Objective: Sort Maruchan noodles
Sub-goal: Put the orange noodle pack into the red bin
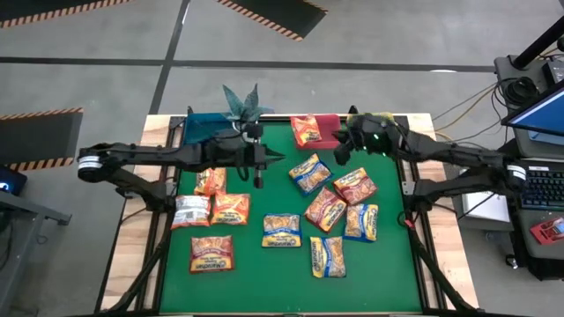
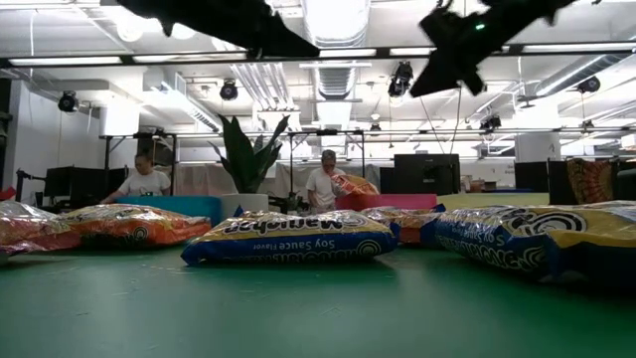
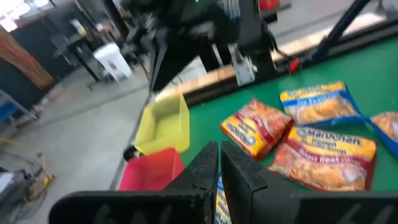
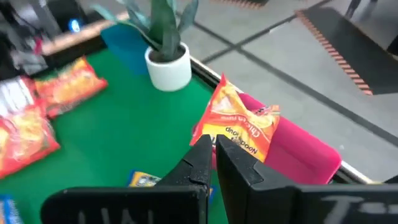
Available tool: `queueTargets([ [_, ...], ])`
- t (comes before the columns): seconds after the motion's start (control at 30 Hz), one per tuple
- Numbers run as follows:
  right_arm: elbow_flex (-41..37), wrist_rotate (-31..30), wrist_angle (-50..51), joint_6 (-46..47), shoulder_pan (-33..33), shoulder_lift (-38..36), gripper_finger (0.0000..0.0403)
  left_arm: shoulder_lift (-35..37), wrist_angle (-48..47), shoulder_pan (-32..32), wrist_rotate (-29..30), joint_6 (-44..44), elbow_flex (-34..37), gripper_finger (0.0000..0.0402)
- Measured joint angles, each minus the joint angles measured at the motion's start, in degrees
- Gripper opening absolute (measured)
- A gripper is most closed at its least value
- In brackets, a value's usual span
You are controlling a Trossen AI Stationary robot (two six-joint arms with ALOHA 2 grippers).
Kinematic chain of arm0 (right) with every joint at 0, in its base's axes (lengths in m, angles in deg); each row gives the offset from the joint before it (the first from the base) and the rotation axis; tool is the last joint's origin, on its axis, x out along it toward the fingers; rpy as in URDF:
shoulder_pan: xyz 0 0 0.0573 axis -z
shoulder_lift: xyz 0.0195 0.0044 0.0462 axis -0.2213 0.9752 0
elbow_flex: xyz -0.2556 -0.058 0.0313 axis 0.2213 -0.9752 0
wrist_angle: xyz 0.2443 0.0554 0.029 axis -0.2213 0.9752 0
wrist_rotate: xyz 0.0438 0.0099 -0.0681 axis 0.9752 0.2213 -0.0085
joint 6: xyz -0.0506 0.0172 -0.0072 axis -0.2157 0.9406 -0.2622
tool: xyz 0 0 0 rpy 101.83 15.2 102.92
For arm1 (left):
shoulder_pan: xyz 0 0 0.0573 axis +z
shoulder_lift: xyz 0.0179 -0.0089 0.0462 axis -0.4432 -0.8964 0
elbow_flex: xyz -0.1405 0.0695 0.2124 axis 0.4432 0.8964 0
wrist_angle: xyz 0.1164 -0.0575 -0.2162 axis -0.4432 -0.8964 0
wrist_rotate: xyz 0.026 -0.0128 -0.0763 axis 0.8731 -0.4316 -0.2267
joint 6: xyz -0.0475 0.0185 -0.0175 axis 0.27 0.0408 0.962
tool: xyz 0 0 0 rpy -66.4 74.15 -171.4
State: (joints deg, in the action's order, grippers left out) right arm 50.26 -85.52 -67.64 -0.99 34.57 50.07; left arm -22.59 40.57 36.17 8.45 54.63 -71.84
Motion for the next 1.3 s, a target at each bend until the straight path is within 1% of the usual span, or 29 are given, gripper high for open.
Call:
queueTargets([
  [0.13,8.0,4.6,4.8,-6.1,4.9,6.2,0.0013,2.3,3.7,0.0,0.0,-0.7,3.9,0.0],
  [0.3,16.6,10.2,11.2,-11.6,10.5,14.6,0.0013,3.2,3.8,0.2,0.1,-1.4,5.5,0.0],
  [0.4,21.1,15.8,12.2,-15.1,13.6,19.6,0.0013,3.2,3.9,0.4,0.1,-1.9,5.6,0.0],
  [0.53,25.2,25.7,12.6,-21.2,17.0,26.1,0.0013,3.2,3.9,1.1,0.6,-3.4,5.6,0.0],
  [0.63,27.8,29.6,12.4,-26.4,18.9,30.6,0.0013,3.5,3.9,1.3,3.1,-4.3,5.6,0.0],
  [0.73,29.5,30.3,12.4,-30.9,20.1,34.7,0.0013,4.0,3.8,1.4,5.2,-4.4,5.6,0.0],
  [0.83,31.0,30.3,12.4,-33.2,20.9,38.3,0.0013,4.3,3.7,1.4,6.1,-4.4,5.6,0.0],
  [1.1,36.2,30.3,13.5,-32.9,21.3,46.2,0.0018,4.2,3.5,1.7,6.2,-4.3,5.6,0.0],
  [1.2,38.3,30.3,15.7,-32.3,21.4,47.6,0.0045,4.2,3.5,1.9,6.2,-4.2,5.6,0.0],
  [1.3,39.3,30.3,16.8,-31.6,21.4,48.3,0.0094,4.2,3.5,2.0,6.2,-4.2,5.6,0.0],
])
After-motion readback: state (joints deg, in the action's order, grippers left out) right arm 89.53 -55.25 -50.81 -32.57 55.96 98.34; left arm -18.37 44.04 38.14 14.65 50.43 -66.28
